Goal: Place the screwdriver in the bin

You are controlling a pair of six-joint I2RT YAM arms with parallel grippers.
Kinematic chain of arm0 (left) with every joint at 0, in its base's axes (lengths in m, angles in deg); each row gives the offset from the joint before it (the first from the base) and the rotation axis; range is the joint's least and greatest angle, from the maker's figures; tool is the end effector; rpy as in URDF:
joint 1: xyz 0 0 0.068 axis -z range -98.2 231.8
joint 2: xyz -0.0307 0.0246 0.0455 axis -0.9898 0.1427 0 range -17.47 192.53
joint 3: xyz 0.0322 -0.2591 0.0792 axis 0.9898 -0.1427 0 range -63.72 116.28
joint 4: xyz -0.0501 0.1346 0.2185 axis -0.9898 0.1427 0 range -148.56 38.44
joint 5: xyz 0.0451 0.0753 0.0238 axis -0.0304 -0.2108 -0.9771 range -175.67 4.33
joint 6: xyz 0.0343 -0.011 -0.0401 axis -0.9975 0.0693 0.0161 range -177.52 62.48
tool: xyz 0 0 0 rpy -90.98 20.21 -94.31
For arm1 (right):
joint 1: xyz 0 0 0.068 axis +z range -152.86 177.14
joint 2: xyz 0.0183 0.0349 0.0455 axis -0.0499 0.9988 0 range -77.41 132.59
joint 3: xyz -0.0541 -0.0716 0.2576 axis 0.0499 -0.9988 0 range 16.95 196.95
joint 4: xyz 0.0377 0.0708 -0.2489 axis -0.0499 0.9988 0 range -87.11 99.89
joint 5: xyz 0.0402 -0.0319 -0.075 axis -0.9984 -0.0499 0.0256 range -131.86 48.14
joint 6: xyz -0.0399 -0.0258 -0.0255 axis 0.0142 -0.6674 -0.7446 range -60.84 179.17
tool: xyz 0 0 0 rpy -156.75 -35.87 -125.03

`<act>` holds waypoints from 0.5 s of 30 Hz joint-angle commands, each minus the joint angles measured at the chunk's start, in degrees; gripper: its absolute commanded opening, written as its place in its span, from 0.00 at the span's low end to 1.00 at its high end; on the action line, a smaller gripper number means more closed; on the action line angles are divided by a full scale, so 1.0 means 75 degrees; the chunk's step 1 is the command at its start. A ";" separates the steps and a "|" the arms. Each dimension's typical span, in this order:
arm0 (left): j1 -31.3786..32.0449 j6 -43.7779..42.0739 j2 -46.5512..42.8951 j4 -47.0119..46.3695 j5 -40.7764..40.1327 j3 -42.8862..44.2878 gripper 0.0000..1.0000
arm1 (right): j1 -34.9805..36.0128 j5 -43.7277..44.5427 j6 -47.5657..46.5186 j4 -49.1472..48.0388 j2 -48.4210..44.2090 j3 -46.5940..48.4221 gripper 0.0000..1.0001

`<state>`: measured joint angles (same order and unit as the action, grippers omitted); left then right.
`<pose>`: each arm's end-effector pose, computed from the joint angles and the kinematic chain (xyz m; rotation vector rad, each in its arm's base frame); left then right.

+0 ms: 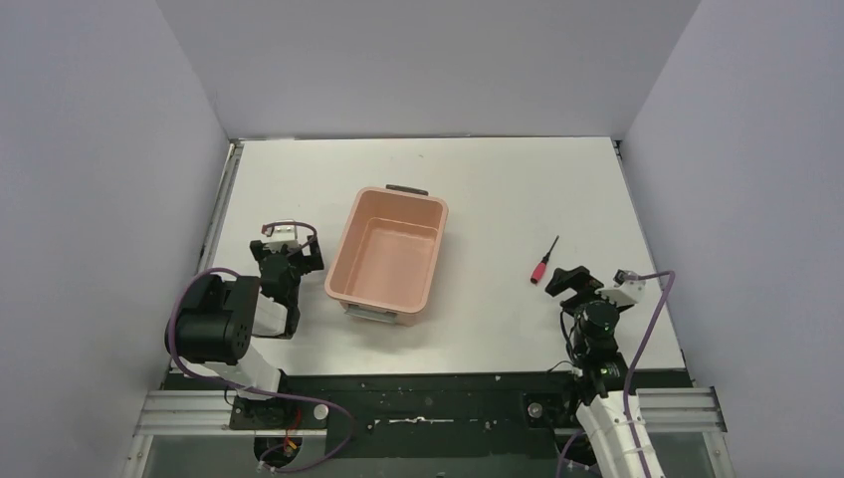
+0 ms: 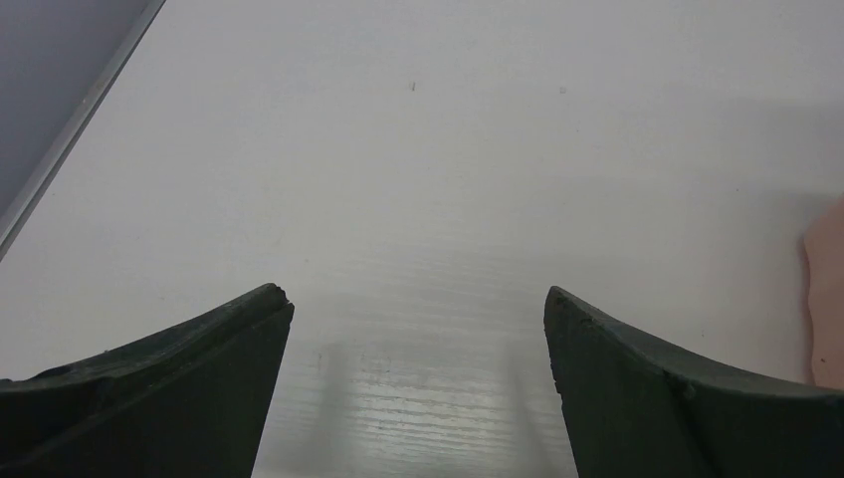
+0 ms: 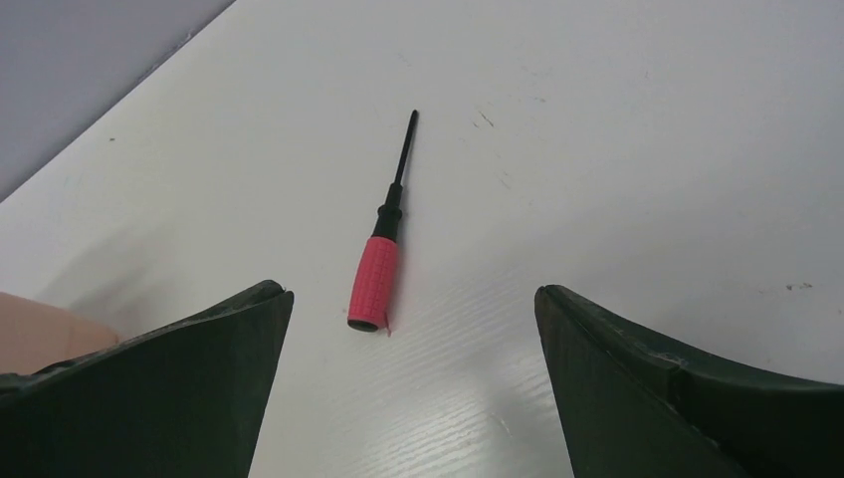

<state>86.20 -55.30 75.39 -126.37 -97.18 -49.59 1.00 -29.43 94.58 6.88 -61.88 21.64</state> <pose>0.2466 -0.0119 0.1281 -0.1124 1.7545 0.0926 0.1230 0.0007 0.1691 0.6438 1.7160 0.2851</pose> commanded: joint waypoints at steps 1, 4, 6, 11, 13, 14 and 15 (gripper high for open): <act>-0.0001 -0.0064 -0.0072 -0.0199 0.0081 0.0061 0.97 | 0.0042 -0.0134 -0.0067 -0.0193 0.0418 0.0374 1.00; -0.0005 -0.0065 -0.0070 -0.0194 0.0081 0.0061 0.97 | 0.0043 -0.0235 -0.0260 -0.0041 0.0917 0.0897 1.00; -0.0003 -0.0071 -0.0076 -0.0202 0.0087 0.0061 0.97 | 0.0040 -0.0144 -0.0443 0.0165 0.1638 0.1516 1.00; -0.0007 -0.0070 -0.0067 -0.0191 0.0088 0.0064 0.97 | 0.0050 -0.0028 -0.0883 0.1502 0.4629 0.3803 1.00; -0.0001 -0.0064 -0.0072 -0.0194 0.0094 0.0061 0.97 | 0.0079 -0.0261 -0.1083 0.2367 0.6154 0.4861 1.00; -0.0001 -0.0072 -0.0069 -0.0197 0.0085 0.0061 0.97 | 0.0115 -0.0329 -0.1161 0.2787 0.6868 0.5398 1.00; -0.0001 -0.0066 -0.0067 -0.0195 0.0085 0.0061 0.97 | 0.0168 -0.0382 -0.1258 0.3136 0.7606 0.5850 1.00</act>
<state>86.20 -55.30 75.39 -126.37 -97.16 -49.59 1.06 -30.30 89.29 17.99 -20.96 54.89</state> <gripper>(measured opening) 0.974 0.997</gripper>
